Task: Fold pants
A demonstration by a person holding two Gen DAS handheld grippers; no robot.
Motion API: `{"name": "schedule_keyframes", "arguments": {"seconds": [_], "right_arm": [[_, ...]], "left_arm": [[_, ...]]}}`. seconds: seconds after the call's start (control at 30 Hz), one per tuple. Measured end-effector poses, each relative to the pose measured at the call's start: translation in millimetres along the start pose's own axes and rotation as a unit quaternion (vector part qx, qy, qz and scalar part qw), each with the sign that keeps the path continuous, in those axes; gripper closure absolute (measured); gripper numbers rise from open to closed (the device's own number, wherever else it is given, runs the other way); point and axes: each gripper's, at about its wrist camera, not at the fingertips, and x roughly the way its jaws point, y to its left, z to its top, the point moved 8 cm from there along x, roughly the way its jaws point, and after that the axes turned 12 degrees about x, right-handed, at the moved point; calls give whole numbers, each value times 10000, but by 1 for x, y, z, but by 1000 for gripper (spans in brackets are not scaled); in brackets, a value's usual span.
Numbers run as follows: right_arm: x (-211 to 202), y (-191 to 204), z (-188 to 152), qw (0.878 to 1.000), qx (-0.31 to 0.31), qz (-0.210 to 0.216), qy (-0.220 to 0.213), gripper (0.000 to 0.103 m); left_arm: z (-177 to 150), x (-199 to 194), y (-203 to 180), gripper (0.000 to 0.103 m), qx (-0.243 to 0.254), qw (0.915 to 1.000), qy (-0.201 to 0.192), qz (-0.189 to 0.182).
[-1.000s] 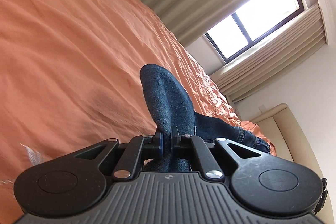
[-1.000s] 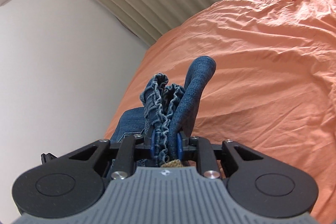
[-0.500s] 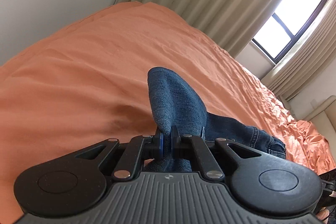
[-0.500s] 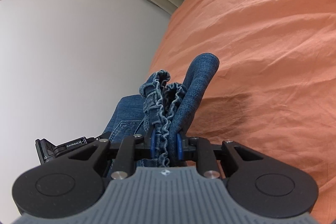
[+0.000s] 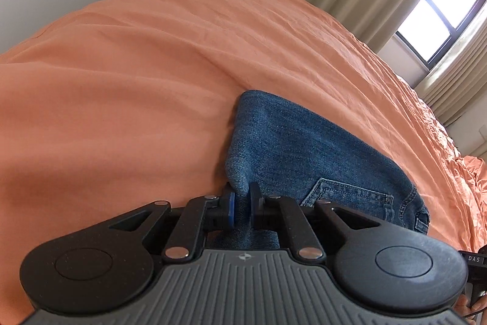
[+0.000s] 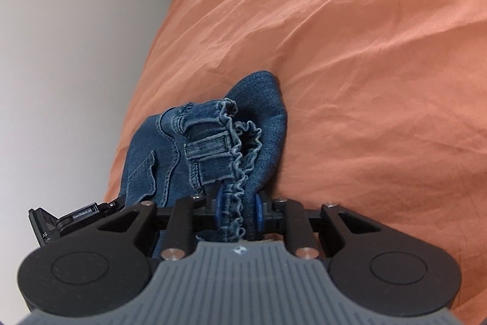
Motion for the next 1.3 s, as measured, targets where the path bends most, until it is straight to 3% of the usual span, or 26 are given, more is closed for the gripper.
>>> {"name": "schedule_keyframes", "arguments": {"seconds": [0.07, 0.23, 0.4, 0.57, 0.83, 0.93, 1.3], "right_arm": [[-4, 9, 0, 9995, -239, -196, -65, 81], [-31, 36, -9, 9892, -1236, -633, -469, 70], [-59, 73, -40, 9570, -2555, -956, -992, 70], [-57, 93, -77, 9292, -3341, -1160, -1074, 70], [-31, 58, -95, 9267, -3324, -1532, -856, 71], [-15, 51, -89, 9294, -3219, -1628, -774, 72], [-21, 65, -78, 9314, -3133, -1757, -580, 68]], "left_arm": [[2, -6, -3, 86, 28, 9999, 7, 99], [2, -42, -11, 86, 502, 9978, -165, 394], [-12, -83, -31, 86, 1178, 9915, -202, 521], [-42, -100, -52, 86, 1751, 9820, 27, 707], [-89, -78, -35, 88, 1932, 9745, 629, 957], [-89, -69, -28, 88, 1668, 9784, 775, 950], [-82, -89, -42, 88, 1851, 9697, 853, 1346]]}}
